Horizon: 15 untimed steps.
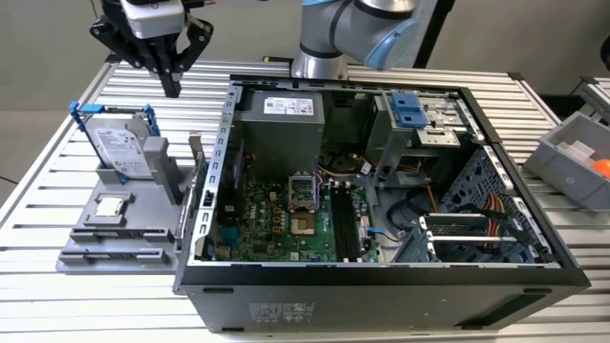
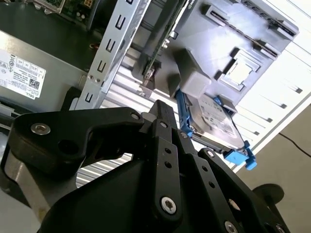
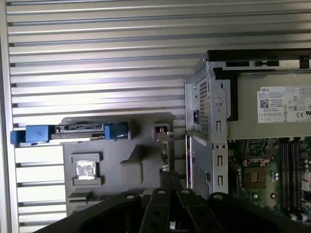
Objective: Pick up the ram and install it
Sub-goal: 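Reach for the ram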
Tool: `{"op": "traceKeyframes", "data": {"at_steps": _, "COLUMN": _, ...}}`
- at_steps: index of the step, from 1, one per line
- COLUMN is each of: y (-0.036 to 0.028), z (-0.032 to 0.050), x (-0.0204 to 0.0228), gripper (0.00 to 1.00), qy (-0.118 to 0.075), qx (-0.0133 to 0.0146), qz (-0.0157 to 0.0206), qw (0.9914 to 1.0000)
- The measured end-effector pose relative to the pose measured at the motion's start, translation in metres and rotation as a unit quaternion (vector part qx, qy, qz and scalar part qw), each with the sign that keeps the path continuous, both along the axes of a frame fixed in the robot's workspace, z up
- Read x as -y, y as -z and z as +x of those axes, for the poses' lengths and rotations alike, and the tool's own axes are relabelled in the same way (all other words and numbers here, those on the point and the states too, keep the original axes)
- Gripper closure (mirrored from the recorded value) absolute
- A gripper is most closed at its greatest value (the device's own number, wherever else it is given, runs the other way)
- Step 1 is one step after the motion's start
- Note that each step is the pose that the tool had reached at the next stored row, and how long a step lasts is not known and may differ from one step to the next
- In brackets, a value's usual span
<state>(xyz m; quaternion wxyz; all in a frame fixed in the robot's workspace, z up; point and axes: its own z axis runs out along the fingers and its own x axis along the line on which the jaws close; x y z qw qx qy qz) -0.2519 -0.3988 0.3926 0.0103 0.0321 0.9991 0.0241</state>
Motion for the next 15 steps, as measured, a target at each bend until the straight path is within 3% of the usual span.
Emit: {"op": "traceKeyframes", "data": {"at_steps": 15, "y": 0.0000, "z": -0.0140, "x": 0.0000, "gripper": 1.00, "qy": 0.000, "qx": 0.0000, "qz": 0.0000, "qw": 1.00000}}
